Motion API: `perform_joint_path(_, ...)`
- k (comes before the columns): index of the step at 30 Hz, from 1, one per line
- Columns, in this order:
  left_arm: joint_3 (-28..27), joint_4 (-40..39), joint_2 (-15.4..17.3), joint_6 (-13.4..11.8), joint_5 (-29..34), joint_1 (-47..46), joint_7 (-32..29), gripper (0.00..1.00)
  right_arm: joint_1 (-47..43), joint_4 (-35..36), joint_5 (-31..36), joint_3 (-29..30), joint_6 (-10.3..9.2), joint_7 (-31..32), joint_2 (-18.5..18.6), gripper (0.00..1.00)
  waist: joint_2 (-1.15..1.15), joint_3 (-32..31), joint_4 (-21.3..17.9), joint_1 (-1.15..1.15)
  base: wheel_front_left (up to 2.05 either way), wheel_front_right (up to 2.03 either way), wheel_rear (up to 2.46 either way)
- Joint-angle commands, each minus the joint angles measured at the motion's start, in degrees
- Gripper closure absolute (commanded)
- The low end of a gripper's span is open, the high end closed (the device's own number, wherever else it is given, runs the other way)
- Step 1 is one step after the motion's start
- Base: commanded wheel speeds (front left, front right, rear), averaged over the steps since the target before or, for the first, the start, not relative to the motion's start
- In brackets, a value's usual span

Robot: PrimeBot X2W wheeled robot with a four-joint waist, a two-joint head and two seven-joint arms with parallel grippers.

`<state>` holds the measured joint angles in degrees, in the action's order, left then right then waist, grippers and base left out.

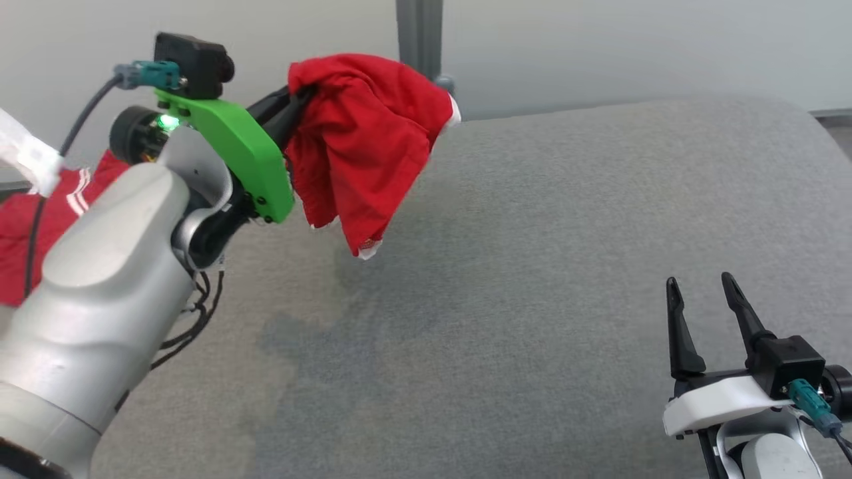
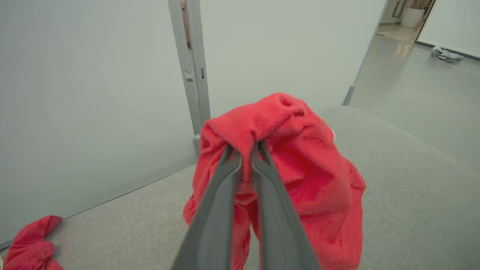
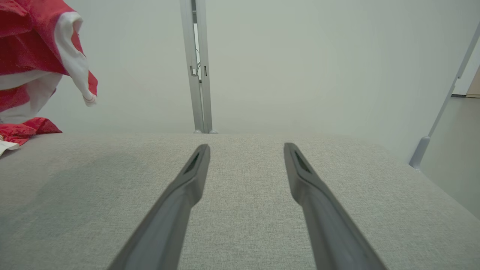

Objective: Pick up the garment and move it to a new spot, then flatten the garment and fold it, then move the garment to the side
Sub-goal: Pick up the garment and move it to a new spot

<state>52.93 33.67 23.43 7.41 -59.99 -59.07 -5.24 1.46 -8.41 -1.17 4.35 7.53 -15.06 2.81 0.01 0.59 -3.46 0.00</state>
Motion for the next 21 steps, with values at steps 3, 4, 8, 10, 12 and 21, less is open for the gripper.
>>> perform_joint_path(3, 0.9, 3.2, -3.2, 0.0, -0.9, 2.7, 3.8, 1.0, 0.8, 0.3, -0.8, -0.3, -0.08, -0.2, 0.1, 0.0, -0.01, 5.6, -10.7, 0.0, 0.0, 0.0, 0.0)
perform_joint_path(4, 1.4, 4.4, -4.3, 0.0, -1.0, 3.6, 5.1, 1.0, 1.0, 0.2, -0.9, -0.7, -0.08, -0.2, 0.1, 0.0, -0.01, 6.4, -11.4, 0.0, 0.0, 0.0, 0.0)
perform_joint_path(8, 3.8, 9.1, -8.2, 0.0, -1.1, 7.5, 9.2, 0.99, 1.7, 0.6, -1.7, -1.7, -0.08, -0.2, 0.1, 0.0, -0.01, 8.5, -13.1, 0.0, 0.0, 0.0, 0.0)
perform_joint_path(10, 5.6, 11.2, -10.2, 0.0, -1.0, 9.9, 10.5, 0.92, 1.8, 0.6, -1.9, -2.1, -0.08, -0.2, 0.1, 0.0, -0.01, 9.0, -13.4, 0.0, 0.0, 0.0, 0.0)
perform_joint_path(12, 7.1, 12.3, -12.1, 0.0, -1.6, 12.0, 11.5, 0.92, 1.9, 0.5, -2.2, -2.3, -0.08, -0.2, 0.1, 0.0, -0.01, 9.3, -13.4, 0.0, 0.0, 0.0, 0.0)
perform_joint_path(21, 10.1, 14.9, -15.8, 0.0, -3.4, 15.7, 17.9, 0.0, 1.0, 0.1, -1.1, -2.3, -0.08, -0.2, 0.1, 0.0, -0.01, 6.8, -10.8, 0.0, 0.0, 0.0, 0.0)
